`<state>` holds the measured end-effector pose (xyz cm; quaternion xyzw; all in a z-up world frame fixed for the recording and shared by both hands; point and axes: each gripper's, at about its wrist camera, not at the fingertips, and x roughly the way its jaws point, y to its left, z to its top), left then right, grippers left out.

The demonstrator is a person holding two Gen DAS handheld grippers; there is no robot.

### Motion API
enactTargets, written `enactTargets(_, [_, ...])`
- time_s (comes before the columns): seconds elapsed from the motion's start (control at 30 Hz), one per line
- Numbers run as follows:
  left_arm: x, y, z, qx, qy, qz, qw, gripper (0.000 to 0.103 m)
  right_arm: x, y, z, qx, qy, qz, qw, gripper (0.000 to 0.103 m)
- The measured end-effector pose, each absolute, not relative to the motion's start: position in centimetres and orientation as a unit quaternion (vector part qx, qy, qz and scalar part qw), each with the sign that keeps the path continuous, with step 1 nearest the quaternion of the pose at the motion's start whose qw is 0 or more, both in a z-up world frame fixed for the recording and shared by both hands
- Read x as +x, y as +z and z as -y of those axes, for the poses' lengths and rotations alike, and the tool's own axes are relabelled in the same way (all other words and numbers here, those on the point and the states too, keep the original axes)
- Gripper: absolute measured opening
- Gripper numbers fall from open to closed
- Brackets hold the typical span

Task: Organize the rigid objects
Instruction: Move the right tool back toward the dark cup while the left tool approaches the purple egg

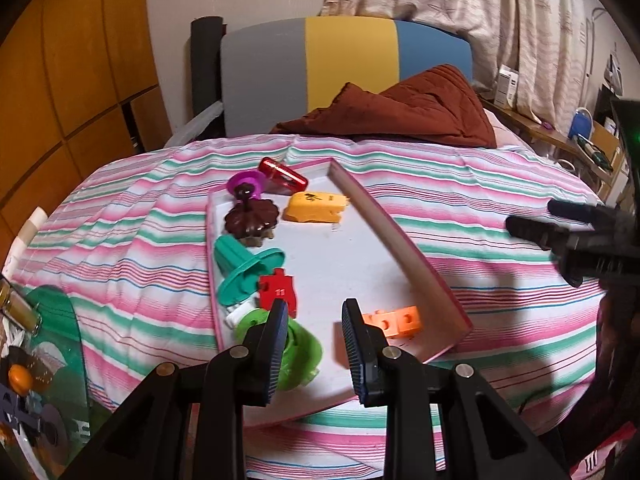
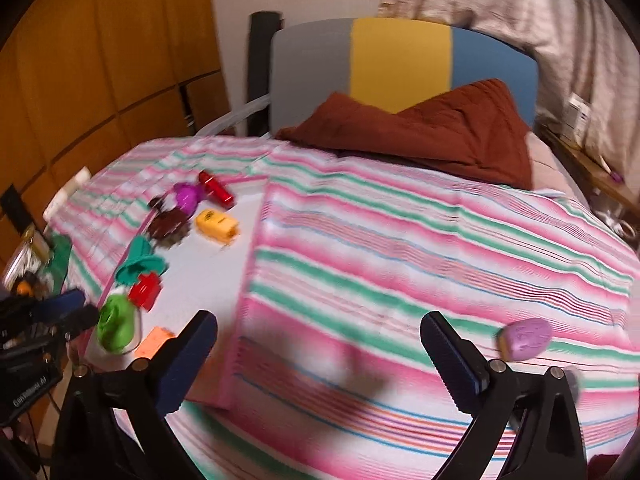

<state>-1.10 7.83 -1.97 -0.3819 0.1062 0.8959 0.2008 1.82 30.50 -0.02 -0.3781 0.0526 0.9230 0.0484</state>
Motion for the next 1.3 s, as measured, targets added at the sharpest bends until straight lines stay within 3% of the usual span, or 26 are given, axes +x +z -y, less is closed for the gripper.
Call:
enactTargets(0.6, [-1.4, -1.9, -13.0, -0.394, 0.876, -0.131, 0.245, 0.027, 8.8, 1.4, -49.4, -0.312, 0.892, -0.203, 0.254, 0.103])
enactTargets(0.77, [-1.0, -2.1, -14.9, -0.398, 0.867, -0.144, 0.263, 0.027, 11.3, 0.7, -52.7, -0.273, 0.875, -0.308, 0.257, 0.103])
enactTargets(1.3, [-0.2, -2.7, -26.5, -0.411, 0.810, -0.165, 0.386, 0.027, 13.2, 0.1, -54.4, -0.233, 0.851, -0.390, 0.264, 0.103])
